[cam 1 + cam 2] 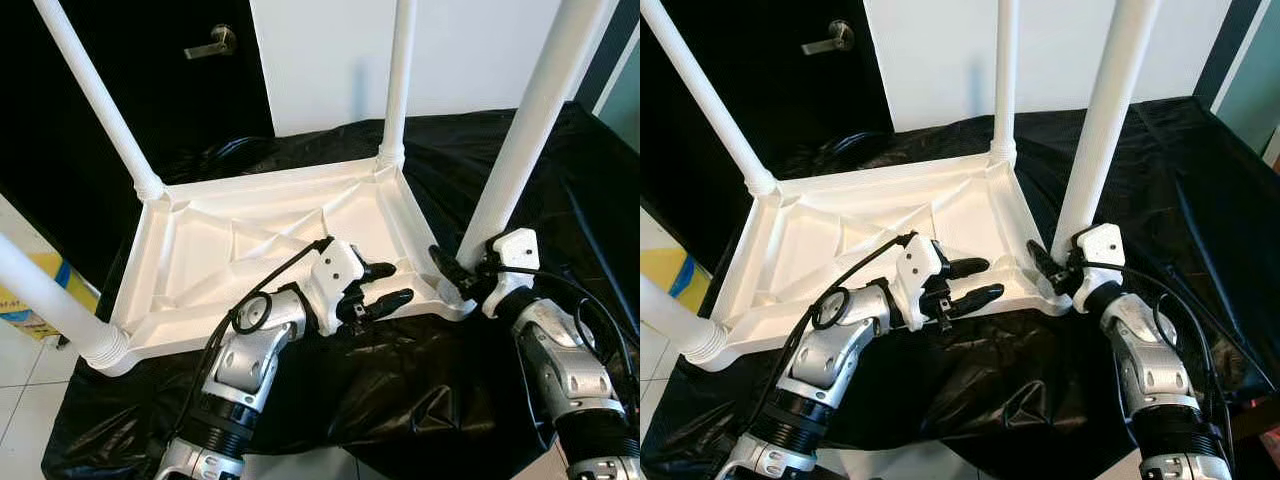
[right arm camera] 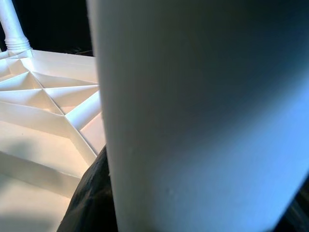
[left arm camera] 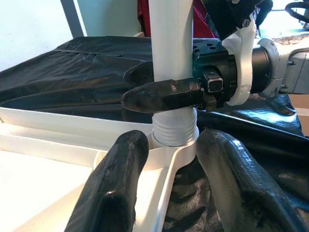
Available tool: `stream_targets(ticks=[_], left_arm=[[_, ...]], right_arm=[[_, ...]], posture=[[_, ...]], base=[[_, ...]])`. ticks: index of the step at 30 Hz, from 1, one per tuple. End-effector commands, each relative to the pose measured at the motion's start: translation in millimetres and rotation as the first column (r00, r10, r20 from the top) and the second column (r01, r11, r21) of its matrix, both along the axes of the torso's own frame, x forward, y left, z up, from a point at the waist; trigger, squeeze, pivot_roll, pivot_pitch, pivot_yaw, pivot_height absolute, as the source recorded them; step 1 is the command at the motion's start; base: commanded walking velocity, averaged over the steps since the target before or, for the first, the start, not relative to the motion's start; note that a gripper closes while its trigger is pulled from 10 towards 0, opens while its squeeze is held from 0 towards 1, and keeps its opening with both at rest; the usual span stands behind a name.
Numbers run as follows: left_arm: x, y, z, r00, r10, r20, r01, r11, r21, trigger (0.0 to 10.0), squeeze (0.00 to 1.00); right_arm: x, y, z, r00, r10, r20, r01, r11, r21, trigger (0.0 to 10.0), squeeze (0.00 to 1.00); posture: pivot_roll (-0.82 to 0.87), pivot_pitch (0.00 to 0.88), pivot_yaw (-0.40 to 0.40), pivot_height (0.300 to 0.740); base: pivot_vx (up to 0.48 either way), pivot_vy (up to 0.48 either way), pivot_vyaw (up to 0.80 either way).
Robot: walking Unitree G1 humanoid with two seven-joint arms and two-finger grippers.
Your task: Building children table
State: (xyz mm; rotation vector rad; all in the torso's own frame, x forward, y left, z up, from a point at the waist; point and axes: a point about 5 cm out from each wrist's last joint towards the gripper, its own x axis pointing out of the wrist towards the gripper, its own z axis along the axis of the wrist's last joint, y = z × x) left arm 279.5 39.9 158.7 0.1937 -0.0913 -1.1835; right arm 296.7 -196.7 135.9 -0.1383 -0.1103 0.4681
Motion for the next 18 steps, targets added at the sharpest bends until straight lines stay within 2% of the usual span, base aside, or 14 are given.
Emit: stream_targets(ticks=[1,7,8,10,11,14,18], left_arm=[[5.4,6.4,4,0.986,0.161,0.04,-0.16,0.987,-0.023,10.0,0.0],[4.8,11.4,3,0.983,0.178,0.048,-0.178,0.984,-0.022,10.0,0.0],[4.3,12.3,3,0.982,0.18,0.049,-0.179,0.984,-0.022,10.0,0.0],[4.3,12.3,3,0.982,0.18,0.049,-0.179,0.984,-0.022,10.0,0.0],[3.9,12.8,3,0.982,0.181,0.049,-0.18,0.983,-0.021,10.0,0.0],[3.7,13.1,2,0.982,0.184,0.047,-0.183,0.983,-0.018,10.0,0.0],[3.0,13.1,1,0.981,0.187,0.05,-0.186,0.982,-0.016,10.0,0.0]], right_arm=[[-1.9,6.5,-8,0.998,0.057,-0.039,-0.058,0.998,-0.021,0.0,0.0],[-7.2,-3.3,-17,0.996,0.057,-0.073,-0.059,0.998,-0.028,0.0,0.0],[-8.6,-5.2,-19,0.996,0.046,-0.081,-0.048,0.999,-0.024,4.8,0.0],[-8.6,-5.2,-19,0.996,0.046,-0.081,-0.048,0.999,-0.024,4.8,0.0],[-9.3,-5.7,-21,0.995,0.041,-0.086,-0.042,0.999,-0.009,10.0,0.0],[-10.5,-4.7,-23,0.996,-0.01,-0.089,0.014,0.999,0.039,10.0,0.0],[-11.4,-3.5,-23,0.995,-0.055,-0.081,0.059,0.997,0.044,10.0,0.0]], posture=[[-0.12,0.0,0.049,0.74],[-0.12,0.006,0.054,0.74],[-0.12,0.007,0.056,0.74],[-0.12,0.007,0.056,0.74],[-0.12,0.007,0.058,0.74],[-0.12,0.008,0.058,0.74],[-0.13,0.009,0.057,0.74]], base=[[0.0,0.0,0.0],[0.0,0.0,0.0],[0.0,0.0,0.0],[0.0,0.0,0.0],[0.0,0.0,0.0],[0.0,0.0,0.0],[0.0,0.0,0.0]])
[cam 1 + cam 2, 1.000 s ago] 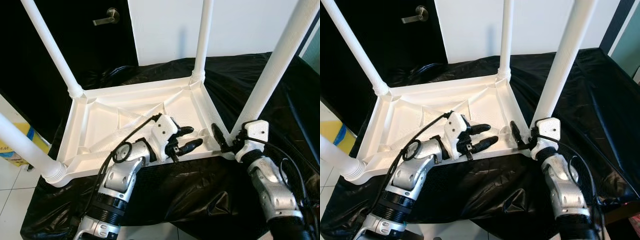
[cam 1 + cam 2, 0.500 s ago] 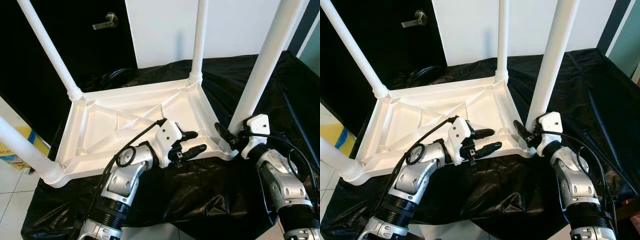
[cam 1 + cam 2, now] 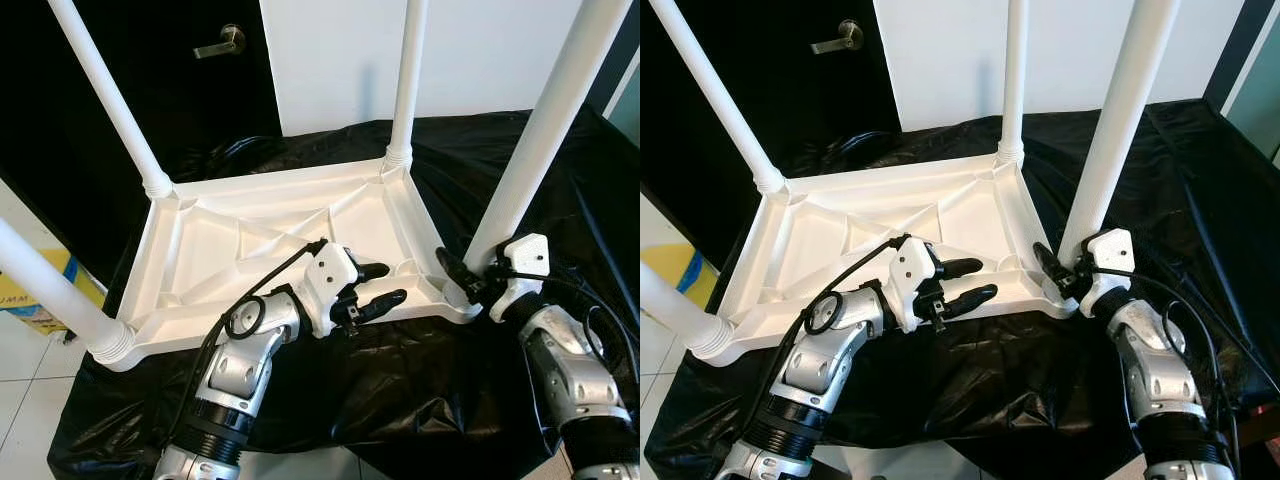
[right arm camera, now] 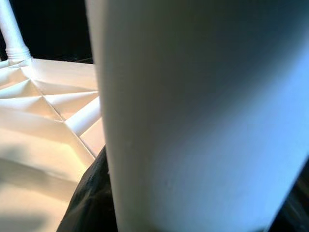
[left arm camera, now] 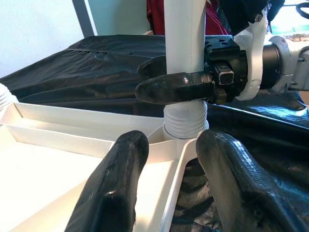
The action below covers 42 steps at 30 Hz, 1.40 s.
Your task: Building children table
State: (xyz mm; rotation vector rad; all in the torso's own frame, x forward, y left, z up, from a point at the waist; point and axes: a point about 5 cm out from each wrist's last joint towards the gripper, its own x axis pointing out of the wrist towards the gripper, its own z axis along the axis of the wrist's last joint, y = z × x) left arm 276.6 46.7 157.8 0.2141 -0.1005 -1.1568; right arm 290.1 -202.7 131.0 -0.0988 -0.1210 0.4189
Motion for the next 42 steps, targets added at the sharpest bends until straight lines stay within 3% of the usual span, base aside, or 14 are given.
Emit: stream_targets(ticks=[1,2,4,6,14,15,16,22,23,24,42], left_arm=[[6.6,6.7,1,0.985,0.17,0.035,-0.17,0.985,-0.02,10.0,0.0],[7.9,6.9,1,0.983,0.182,0.037,-0.181,0.983,-0.018,10.0,0.0],[7.9,6.9,1,0.983,0.182,0.037,-0.181,0.983,-0.018,10.0,0.0],[10.0,7.0,3,0.979,0.198,0.037,-0.198,0.98,-0.021,10.0,0.0],[11.6,13.0,3,0.971,0.233,0.051,-0.232,0.972,-0.018,10.0,0.0],[12.1,14.8,3,0.968,0.245,0.051,-0.244,0.97,-0.02,10.0,0.0],[13.5,16.2,2,0.963,0.264,0.051,-0.263,0.964,-0.025,10.0,0.0],[14.1,16.5,3,0.961,0.272,0.052,-0.27,0.962,-0.03,10.0,0.0],[13.7,16.3,3,0.96,0.275,0.055,-0.274,0.961,-0.032,10.0,0.0],[13.7,16.7,3,0.959,0.277,0.056,-0.275,0.961,-0.032,10.0,0.0],[13.7,18.7,5,0.963,0.263,0.065,-0.263,0.965,-0.018,10.0,0.0]], right_arm=[[-4.5,3.0,-19,0.995,-0.049,-0.087,0.049,0.999,-0.002,10.0,0.0],[-3.6,2.1,-22,0.988,-0.117,-0.096,0.116,0.993,-0.021,10.0,0.0],[-3.6,2.1,-22,0.988,-0.117,-0.096,0.116,0.993,-0.021,10.0,0.0],[-3.5,1.4,-24,0.972,-0.215,-0.1,0.212,0.977,-0.034,10.0,0.0],[-6.7,5.9,-27,0.938,-0.331,-0.1,0.329,0.943,-0.038,10.0,0.0],[-7.8,7.0,-28,0.924,-0.369,-0.103,0.367,0.929,-0.033,10.0,0.0],[-10.8,10.8,-31,0.879,-0.461,-0.121,0.462,0.887,-0.018,10.0,0.0],[-12.9,15.1,-33,0.846,-0.518,-0.131,0.522,0.853,-0.001,10.0,0.0],[-15.3,24.8,-33,0.811,-0.57,-0.135,0.578,0.816,0.027,10.0,0.0],[-15.8,29.5,-32,0.803,-0.58,-0.137,0.589,0.807,0.034,10.0,0.0],[-19.9,34.7,-24,0.809,-0.58,-0.096,0.587,0.804,0.088,10.0,0.0]], posture=[[-0.13,0.01,0.056,0.74],[-0.13,0.013,0.057,0.74],[-0.13,0.013,0.057,0.74],[-0.13,0.02,0.05,0.74],[-0.11,0.0,0.022,0.74],[-0.1,0.0,0.006,0.74],[-0.09,0.0,-0.01,0.74],[-0.09,0.0,-0.018,0.74],[-0.08,0.0,-0.023,0.74],[-0.08,0.0,-0.022,0.74],[-0.08,0.0,-0.005,0.74]], base=[[0.0,0.0,0.0],[0.0,0.0,0.0],[0.0,0.0,0.0],[0.0,0.0,0.0],[0.0,0.0,0.0],[0.0,0.0,0.0],[0.0,0.0,0.0],[0.0,0.0,0.0],[0.0,0.0,0.0],[0.0,0.0,0.0],[0.0,0.0,0.0]])
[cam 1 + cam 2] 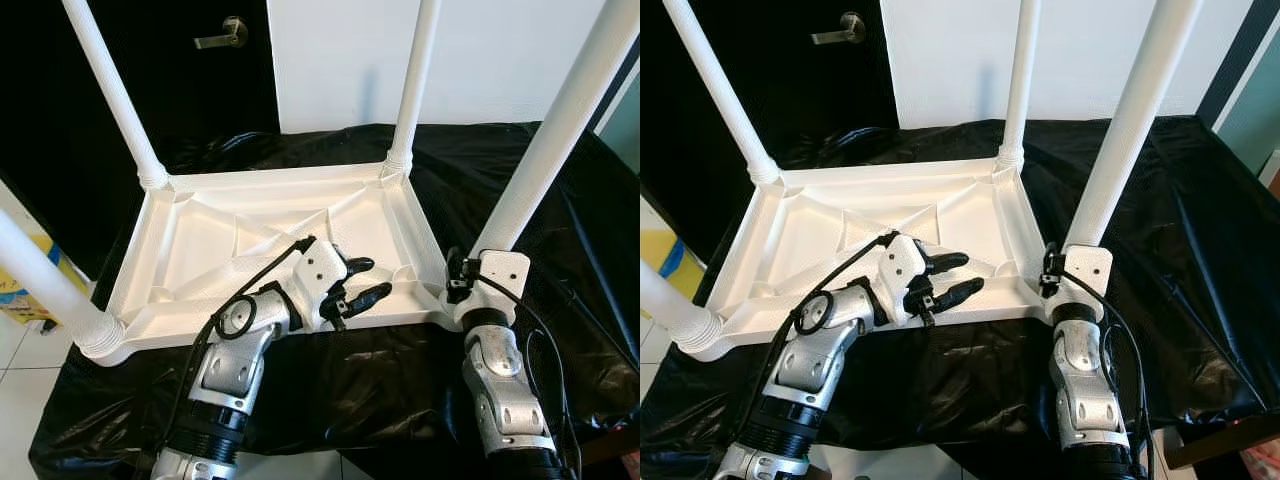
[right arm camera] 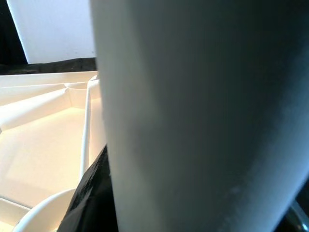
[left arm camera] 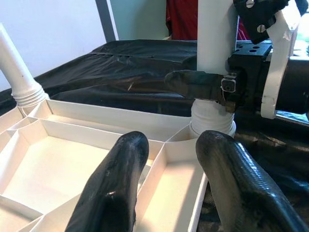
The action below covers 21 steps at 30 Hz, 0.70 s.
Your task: Building children table
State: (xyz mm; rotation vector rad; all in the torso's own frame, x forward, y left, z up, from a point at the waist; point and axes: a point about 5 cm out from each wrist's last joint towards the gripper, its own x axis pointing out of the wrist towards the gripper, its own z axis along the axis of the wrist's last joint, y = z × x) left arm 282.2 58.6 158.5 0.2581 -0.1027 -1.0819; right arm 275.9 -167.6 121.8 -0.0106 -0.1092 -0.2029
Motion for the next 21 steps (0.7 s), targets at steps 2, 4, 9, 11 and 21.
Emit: stream_targets(ticks=[2,4,9,11,21], left_arm=[[8.2,6.8,4,0.981,0.191,0.037,-0.189,0.981,-0.042,10.0,0.0],[8.1,7.0,4,0.981,0.189,0.036,-0.188,0.981,-0.041,10.0,0.0],[5.9,5.8,4,0.983,0.183,0.027,-0.182,0.983,-0.039,10.0,0.0],[5.7,5.5,4,0.983,0.182,0.026,-0.18,0.983,-0.039,10.0,0.0],[3.9,5.4,3,0.985,0.17,0.018,-0.169,0.985,-0.034,10.0,0.0]], right_arm=[[-5.7,-0.4,-14,0.998,-0.006,-0.063,0.007,1.0,0.012,10.0,0.0],[-6.8,-0.3,-12,0.999,-0.011,-0.043,0.012,1.0,0.018,10.0,0.0],[-10.8,1.3,0,0.999,0.032,0.043,-0.034,0.998,0.049,10.0,1.0],[-11.2,1.0,1,0.998,0.045,0.051,-0.048,0.997,0.053,10.0,1.0],[-9.2,-8.7,6,0.969,0.24,0.053,-0.242,0.97,0.021,10.0,0.0]], posture=[[-0.08,0.0,-0.005,0.74],[-0.08,0.0,-0.004,0.74],[-0.08,0.002,0.003,0.74],[-0.08,0.002,0.003,0.74],[-0.08,0.022,0.012,0.74]], base=[[0.0,0.0,0.0],[0.0,0.0,0.0],[0.0,0.0,0.0],[0.0,0.0,0.0],[0.0,0.0,0.0]])
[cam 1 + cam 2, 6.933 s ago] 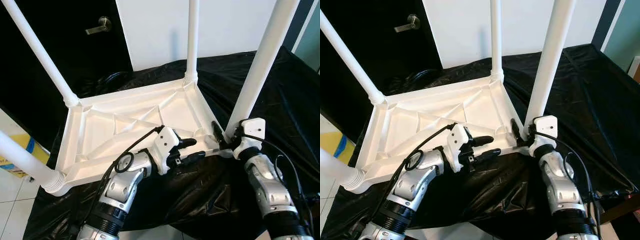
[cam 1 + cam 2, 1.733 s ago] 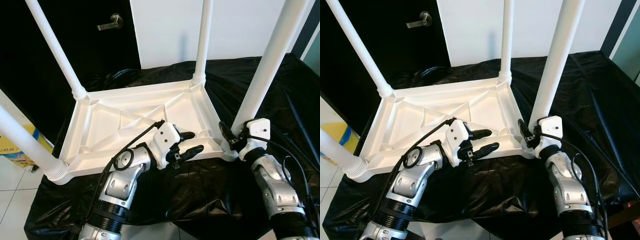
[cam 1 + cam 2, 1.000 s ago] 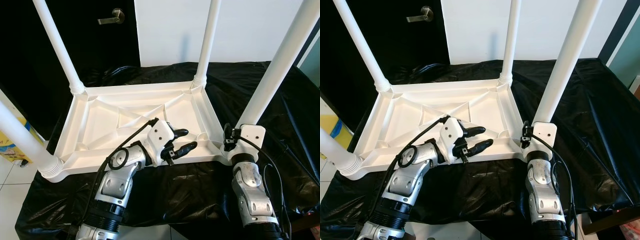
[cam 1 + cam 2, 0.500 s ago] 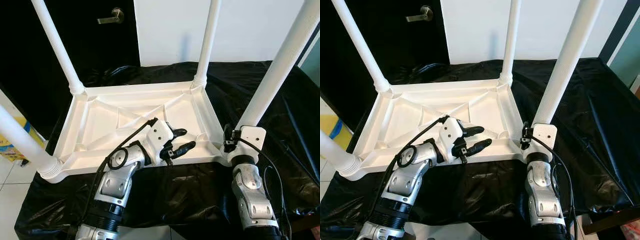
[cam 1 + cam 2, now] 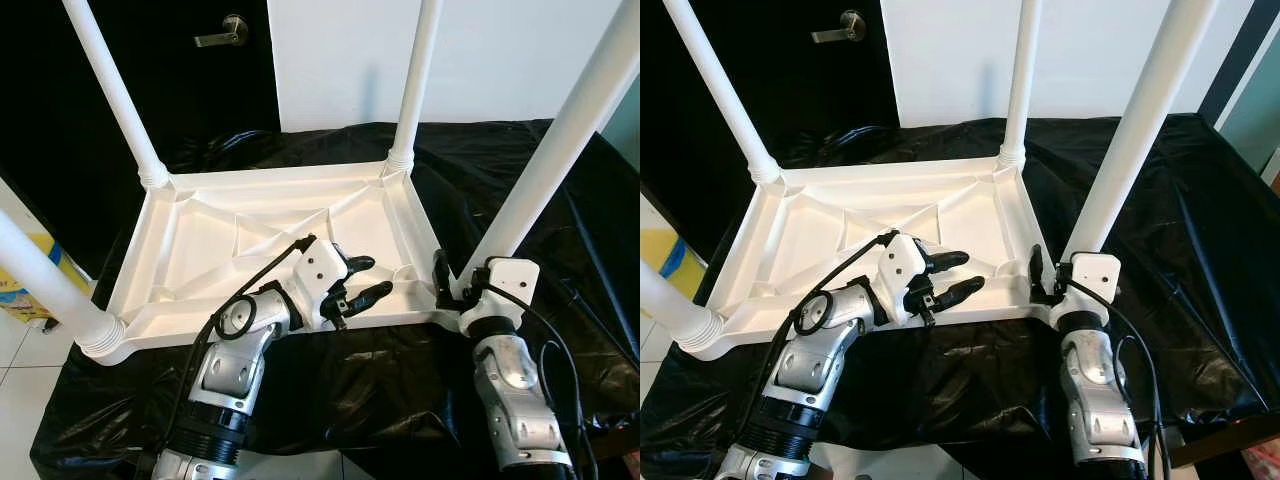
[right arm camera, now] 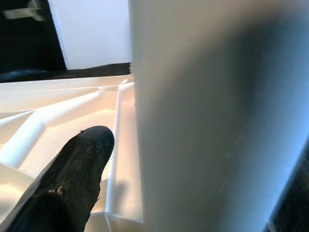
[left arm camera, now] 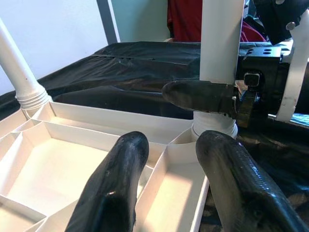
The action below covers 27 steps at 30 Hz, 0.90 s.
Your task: Building children table
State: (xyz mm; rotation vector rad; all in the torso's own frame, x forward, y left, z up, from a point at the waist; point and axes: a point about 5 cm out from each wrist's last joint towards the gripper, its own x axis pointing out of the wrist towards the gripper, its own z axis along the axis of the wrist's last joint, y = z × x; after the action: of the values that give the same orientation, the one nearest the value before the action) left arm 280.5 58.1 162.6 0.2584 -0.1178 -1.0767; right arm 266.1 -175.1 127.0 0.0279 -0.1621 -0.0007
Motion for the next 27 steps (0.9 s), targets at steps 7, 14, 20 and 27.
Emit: stream_targets(ticks=[7,14,20,27], left_arm=[[0.7,2.4,-5,0.992,0.121,-0.022,-0.122,0.992,-0.021,10.0,0.0],[-11.4,-4.9,-14,0.996,0.029,-0.082,-0.03,1.0,-0.009,10.0,0.0],[-19.4,-9.9,-23,0.992,-0.041,-0.12,0.043,0.999,0.013,10.0,0.0],[-22.9,-10.5,-25,0.971,-0.109,-0.213,0.104,0.994,-0.035,10.0,1.0]], right_arm=[[3.1,-4.7,0,0.983,0.179,-0.028,-0.18,0.983,-0.042,10.0,0.0],[11.0,-11.2,1,0.935,0.345,-0.079,-0.353,0.927,-0.128,10.0,0.0],[20.7,-17.9,1,0.89,0.438,-0.125,-0.454,0.87,-0.19,0.0,0.0],[23.4,-20.3,-3,0.868,0.47,-0.158,-0.494,0.847,-0.195,0.0,0.0]], posture=[[-0.08,0.025,0.014,0.74],[-0.09,0.027,0.01,0.74],[-0.09,0.025,0.019,0.74],[-0.08,0.023,0.028,0.74]], base=[[0.0,0.0,0.0],[0.0,0.0,0.0],[0.0,0.0,0.0],[0.0,0.0,0.0]])
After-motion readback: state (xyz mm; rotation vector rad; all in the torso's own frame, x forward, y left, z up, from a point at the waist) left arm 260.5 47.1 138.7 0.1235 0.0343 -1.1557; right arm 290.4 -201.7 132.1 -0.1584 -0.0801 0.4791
